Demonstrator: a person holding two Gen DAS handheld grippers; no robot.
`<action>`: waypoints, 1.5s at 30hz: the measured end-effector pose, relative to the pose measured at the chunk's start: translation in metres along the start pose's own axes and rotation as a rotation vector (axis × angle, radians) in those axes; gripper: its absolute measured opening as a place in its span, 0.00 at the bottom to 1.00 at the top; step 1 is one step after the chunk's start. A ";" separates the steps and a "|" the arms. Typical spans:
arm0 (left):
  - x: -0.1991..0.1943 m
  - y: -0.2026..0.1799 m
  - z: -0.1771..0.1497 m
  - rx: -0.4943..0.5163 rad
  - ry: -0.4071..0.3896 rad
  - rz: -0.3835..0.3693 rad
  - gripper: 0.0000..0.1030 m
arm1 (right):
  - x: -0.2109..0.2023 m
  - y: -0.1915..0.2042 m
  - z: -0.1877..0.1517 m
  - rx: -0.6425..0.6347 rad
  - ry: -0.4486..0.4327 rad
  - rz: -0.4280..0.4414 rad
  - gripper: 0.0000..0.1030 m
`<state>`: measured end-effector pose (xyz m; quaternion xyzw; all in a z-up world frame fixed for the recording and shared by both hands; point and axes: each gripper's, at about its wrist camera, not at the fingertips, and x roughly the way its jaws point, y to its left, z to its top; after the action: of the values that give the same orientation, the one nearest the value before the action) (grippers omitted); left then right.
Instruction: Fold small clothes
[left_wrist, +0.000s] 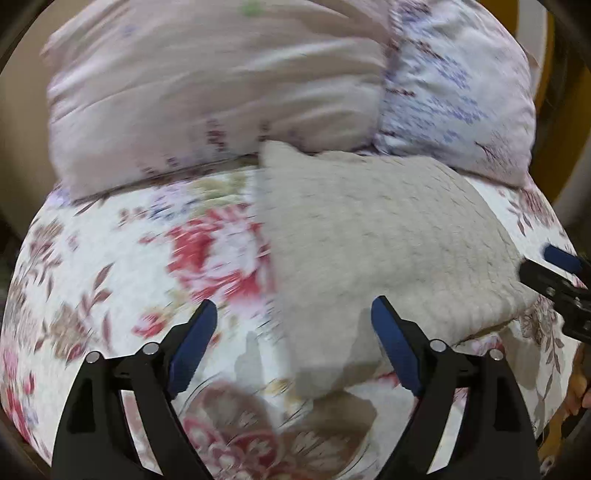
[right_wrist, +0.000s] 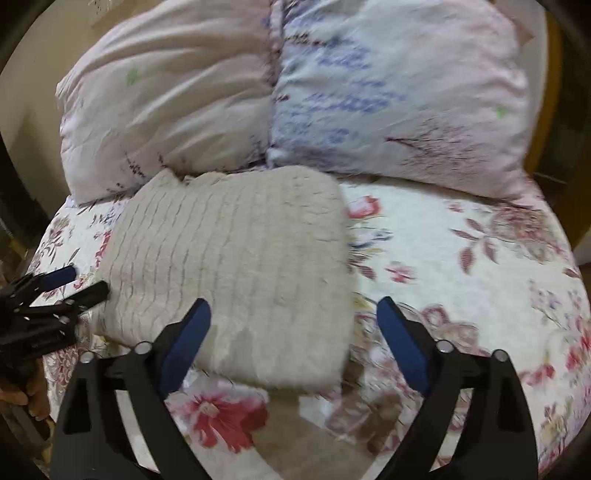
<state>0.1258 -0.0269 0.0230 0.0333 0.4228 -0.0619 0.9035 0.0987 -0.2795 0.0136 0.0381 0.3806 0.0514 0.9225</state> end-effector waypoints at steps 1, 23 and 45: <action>-0.002 0.003 -0.003 -0.006 -0.003 0.011 0.89 | -0.005 -0.002 -0.007 0.004 -0.010 -0.045 0.98; 0.018 -0.018 -0.052 -0.003 0.115 0.029 0.99 | 0.026 0.009 -0.071 0.030 0.131 -0.136 0.98; 0.019 -0.017 -0.052 -0.026 0.103 0.045 0.99 | 0.027 0.008 -0.070 0.027 0.135 -0.134 0.98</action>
<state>0.0956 -0.0397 -0.0250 0.0342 0.4684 -0.0344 0.8822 0.0675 -0.2657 -0.0536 0.0215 0.4442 -0.0133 0.8956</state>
